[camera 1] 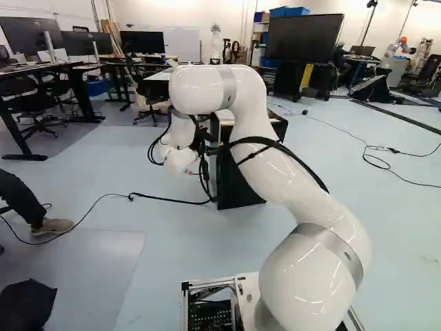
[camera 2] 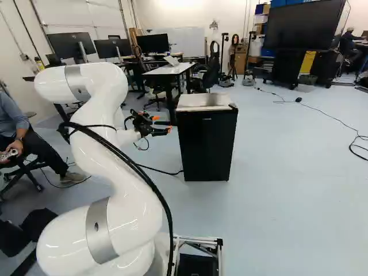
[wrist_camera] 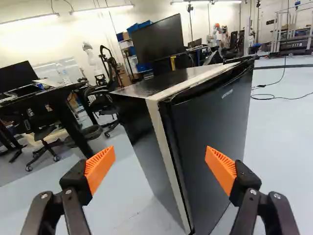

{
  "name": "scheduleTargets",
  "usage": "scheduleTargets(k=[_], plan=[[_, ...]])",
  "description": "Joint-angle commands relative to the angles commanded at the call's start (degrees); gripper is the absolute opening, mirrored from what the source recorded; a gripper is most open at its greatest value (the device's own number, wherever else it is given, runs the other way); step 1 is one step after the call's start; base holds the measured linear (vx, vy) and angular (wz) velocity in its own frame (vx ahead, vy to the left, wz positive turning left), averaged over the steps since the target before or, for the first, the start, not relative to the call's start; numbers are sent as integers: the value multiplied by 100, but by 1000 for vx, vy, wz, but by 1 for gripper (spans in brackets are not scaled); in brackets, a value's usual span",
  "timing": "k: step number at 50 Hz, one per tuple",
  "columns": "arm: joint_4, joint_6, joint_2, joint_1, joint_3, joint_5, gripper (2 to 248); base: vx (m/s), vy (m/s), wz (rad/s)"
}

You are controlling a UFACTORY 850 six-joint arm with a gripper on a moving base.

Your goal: Open the fridge door

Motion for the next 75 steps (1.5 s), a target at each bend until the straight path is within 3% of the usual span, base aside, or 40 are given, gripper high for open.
scheduleTargets(k=[38,55,62,75], plan=[[0,0,-315,-400,-563,0,247,0,0,0],[0,-12,-396,-455,-707,0,247,0,0,0],[0,-283,-398,-456,-710,0,247,0,0,0],[0,-1028,-398,-456,-710,0,247,0,0,0]])
